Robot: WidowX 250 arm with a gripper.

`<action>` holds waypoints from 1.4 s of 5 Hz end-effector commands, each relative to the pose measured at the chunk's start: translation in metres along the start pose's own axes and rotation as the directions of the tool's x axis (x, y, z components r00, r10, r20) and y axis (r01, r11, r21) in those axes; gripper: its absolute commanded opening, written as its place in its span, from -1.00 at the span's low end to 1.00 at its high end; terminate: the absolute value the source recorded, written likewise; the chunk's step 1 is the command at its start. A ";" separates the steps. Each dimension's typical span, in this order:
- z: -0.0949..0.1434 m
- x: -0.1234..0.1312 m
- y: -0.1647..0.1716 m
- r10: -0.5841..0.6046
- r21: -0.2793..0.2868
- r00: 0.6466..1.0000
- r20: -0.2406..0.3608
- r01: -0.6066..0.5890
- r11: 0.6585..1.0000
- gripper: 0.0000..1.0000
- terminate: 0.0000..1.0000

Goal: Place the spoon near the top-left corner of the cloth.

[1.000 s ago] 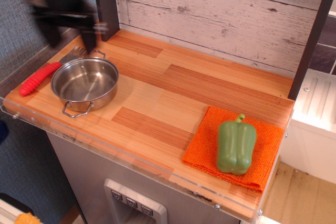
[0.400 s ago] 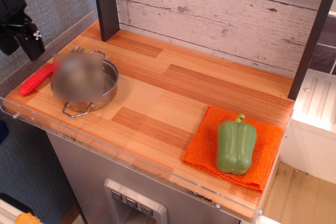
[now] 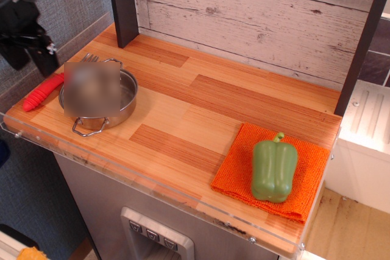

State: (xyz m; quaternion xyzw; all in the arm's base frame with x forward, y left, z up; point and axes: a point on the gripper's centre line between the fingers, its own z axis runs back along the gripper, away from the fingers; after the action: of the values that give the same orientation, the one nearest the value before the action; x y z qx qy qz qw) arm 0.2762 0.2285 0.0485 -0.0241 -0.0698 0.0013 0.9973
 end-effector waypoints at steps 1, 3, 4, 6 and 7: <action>0.001 0.009 -0.001 -0.006 0.049 1.000 -0.003 0.006 0.999 1.00 -1.00; -0.018 0.006 -0.002 -0.004 0.049 0.999 -0.042 0.006 0.999 1.00 -1.00; -0.027 0.006 -0.005 -0.007 0.052 0.998 -0.065 0.010 0.999 1.00 -1.00; -0.050 0.011 -0.017 -0.028 0.045 0.992 -0.121 0.033 0.998 1.00 -1.00; -0.057 0.007 -0.015 -0.003 0.037 0.995 -0.103 0.007 0.999 -1.00 -1.00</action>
State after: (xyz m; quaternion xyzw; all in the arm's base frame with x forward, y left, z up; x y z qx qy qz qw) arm 0.2947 0.2148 0.0029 0.0038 -0.0269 0.0036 0.9996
